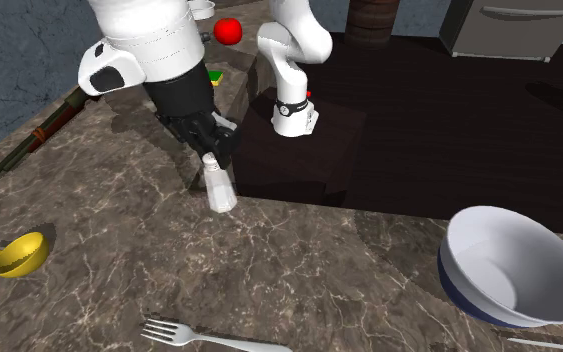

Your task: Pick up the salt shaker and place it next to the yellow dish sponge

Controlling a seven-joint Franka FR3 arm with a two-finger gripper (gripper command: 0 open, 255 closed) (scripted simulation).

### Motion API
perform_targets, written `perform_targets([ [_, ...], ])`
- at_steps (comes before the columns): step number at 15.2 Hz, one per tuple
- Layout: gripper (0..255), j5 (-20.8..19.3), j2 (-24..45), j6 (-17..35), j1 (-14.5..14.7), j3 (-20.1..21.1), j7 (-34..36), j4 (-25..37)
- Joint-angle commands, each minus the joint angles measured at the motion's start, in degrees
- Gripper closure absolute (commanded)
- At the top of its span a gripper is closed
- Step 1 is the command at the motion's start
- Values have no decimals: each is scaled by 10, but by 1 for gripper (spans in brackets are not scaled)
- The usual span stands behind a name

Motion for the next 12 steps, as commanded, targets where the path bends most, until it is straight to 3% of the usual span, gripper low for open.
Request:
perform_targets([
  [1,255,5,-47,17,-15,-4,-18,-65],
  [6,255,16,-158,39,-45,-18,-62,-201],
  [12,255,18,-272,42,-73,-45,-118,-320],
])
